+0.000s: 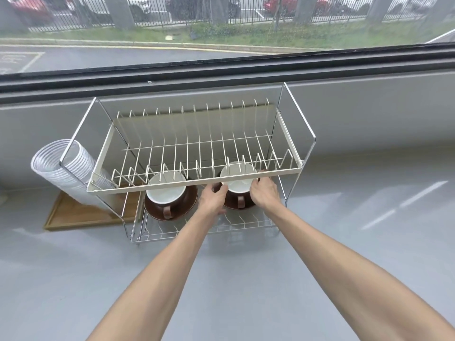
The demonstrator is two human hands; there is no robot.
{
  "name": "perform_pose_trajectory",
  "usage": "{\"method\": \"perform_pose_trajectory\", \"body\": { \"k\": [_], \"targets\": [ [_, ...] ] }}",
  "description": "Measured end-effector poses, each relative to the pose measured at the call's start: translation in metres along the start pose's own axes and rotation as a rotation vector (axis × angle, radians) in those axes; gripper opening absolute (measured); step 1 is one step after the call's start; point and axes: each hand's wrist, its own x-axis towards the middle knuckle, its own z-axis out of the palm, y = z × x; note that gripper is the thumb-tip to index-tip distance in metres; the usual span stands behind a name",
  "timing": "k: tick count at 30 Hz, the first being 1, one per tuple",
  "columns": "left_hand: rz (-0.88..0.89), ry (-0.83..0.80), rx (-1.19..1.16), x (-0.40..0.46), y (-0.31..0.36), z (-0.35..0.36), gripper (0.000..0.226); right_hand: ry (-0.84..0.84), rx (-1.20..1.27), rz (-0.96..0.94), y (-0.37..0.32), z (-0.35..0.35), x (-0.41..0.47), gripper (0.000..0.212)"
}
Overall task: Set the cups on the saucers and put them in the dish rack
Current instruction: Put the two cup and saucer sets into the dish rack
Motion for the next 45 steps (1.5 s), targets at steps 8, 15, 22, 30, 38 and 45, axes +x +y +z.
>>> {"method": "perform_pose_trajectory", "body": {
  "k": [8,15,22,30,38,45],
  "targets": [
    [-0.021,-0.044,0.012,-0.008,-0.003,-0.009,0.049,-0.029,-0.002,-0.024,-0.001,0.000,-0.010,0.040],
    [0.148,-0.131,0.473,-0.017,0.006,-0.044,0.048,0.007,-0.170,-0.111,-0.011,-0.003,-0.028,0.041],
    [0.165,0.059,0.471,-0.016,0.003,-0.099,0.034,0.085,-0.158,-0.368,-0.036,0.012,-0.057,0.036],
    [0.135,0.348,0.338,-0.016,-0.001,-0.138,0.034,-0.078,-0.127,-0.438,-0.063,0.054,-0.072,0.040],
    [0.064,0.316,0.248,0.010,-0.022,-0.153,0.049,-0.232,-0.016,-0.285,-0.074,0.096,-0.064,0.053],
    [0.088,0.277,0.257,0.022,-0.034,-0.155,0.042,-0.313,0.048,-0.240,-0.072,0.109,-0.059,0.057]
  ]
}}
